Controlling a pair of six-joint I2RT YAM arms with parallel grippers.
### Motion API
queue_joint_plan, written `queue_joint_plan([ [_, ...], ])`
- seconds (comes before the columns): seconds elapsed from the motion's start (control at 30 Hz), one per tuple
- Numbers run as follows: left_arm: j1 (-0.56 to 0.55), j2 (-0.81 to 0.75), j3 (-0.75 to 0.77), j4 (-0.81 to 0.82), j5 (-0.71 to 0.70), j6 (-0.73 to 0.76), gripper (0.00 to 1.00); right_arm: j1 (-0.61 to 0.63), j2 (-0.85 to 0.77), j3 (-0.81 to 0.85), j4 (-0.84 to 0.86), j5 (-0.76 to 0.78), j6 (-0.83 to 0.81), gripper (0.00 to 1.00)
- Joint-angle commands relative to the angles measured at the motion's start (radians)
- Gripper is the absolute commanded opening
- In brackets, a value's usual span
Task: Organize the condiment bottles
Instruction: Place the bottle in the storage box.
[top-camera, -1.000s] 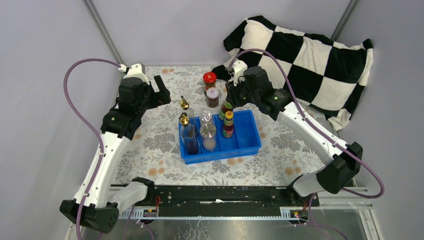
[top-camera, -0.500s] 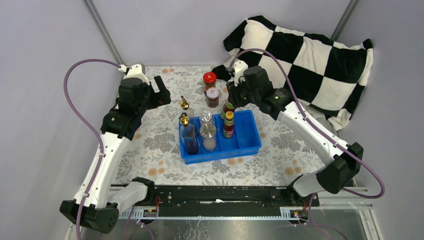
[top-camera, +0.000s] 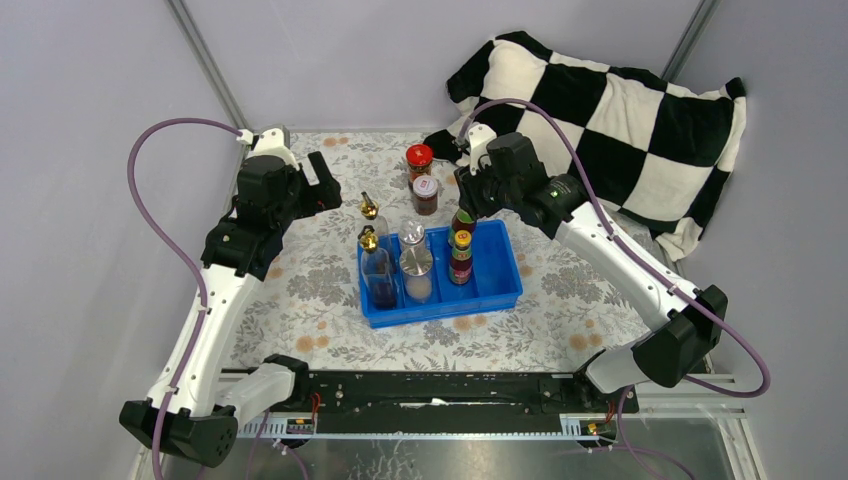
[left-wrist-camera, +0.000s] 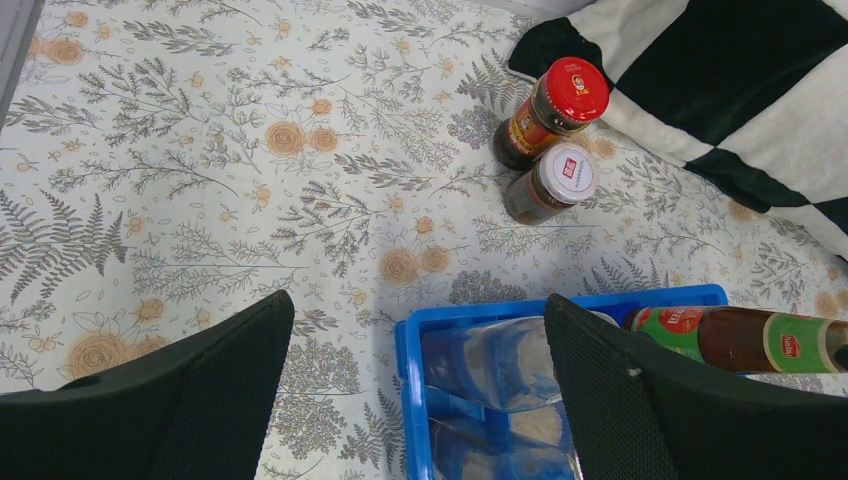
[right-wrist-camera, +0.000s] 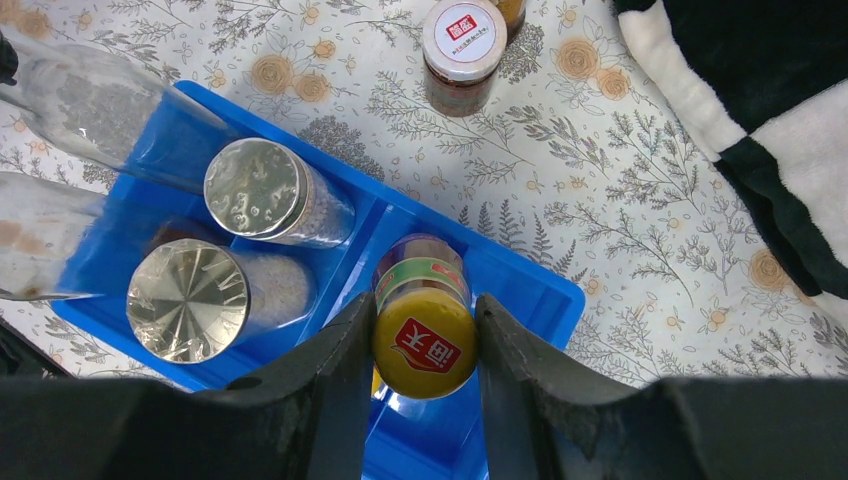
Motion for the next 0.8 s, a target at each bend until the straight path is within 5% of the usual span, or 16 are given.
queue_joint_plan([
  [0.0, 0.006, -0.01, -0.017, 0.034, 0.01, -0.009, 0.99, 0.014, -0.03, 0.068, 0.062, -0.01, 0.0, 0.22],
  [0.47, 0.006, -0.014, -0.025, 0.038, 0.016, -0.016, 0.99, 0.051, -0.027, 0.026, 0.073, -0.066, 0.019, 0.22],
  [0.77, 0.006, -0.022, -0.031, 0.037, 0.006, -0.01, 0.99, 0.065, 0.016, -0.027, 0.13, 0.037, 0.02, 0.21],
])
